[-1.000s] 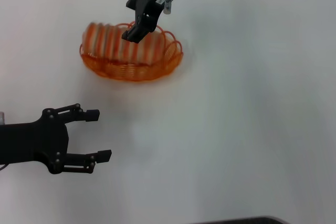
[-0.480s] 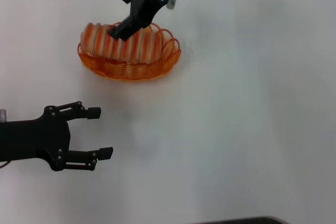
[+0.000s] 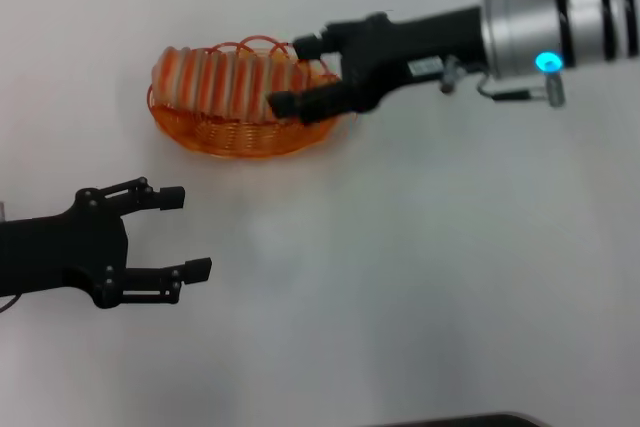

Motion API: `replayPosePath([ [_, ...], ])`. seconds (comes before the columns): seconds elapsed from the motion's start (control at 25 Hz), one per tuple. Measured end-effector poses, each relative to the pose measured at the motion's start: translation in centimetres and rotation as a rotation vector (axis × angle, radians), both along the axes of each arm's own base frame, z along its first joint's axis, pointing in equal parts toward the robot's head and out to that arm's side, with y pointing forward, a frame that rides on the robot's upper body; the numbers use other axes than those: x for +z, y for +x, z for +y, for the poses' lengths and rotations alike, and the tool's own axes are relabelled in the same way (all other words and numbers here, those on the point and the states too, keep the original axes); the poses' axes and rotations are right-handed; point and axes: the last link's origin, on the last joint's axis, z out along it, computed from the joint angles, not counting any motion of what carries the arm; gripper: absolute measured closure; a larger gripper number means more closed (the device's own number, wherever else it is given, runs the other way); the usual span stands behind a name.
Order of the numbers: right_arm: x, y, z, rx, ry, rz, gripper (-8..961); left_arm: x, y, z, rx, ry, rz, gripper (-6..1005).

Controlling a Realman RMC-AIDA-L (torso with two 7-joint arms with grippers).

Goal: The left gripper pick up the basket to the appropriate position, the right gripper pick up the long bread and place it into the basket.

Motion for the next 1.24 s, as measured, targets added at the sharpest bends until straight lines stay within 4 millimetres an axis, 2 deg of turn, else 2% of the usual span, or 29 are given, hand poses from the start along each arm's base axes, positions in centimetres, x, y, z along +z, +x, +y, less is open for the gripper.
replayPosePath([
  [0.32,1.1,6.5,-5.3,-0.084,0.050,0.148,6,0.0,-0.3,0.0,0.036,0.022,-0.017,85],
  [0.6,1.0,10.1,-8.4,-0.094,0.080,0.199,5,-0.1,-0.6,-0.1,0.058,0.020,-0.020,85],
  [0.88,0.5,12.5,-10.4,-0.088,0.145,0.211,5,-0.3,-0.9,-0.4,0.097,0.035,-0.052,86],
  [1.24,0.1,13.3,-11.6,-0.083,0.155,0.208,5,-0.7,-1.1,-0.6,0.121,0.035,-0.068,86],
])
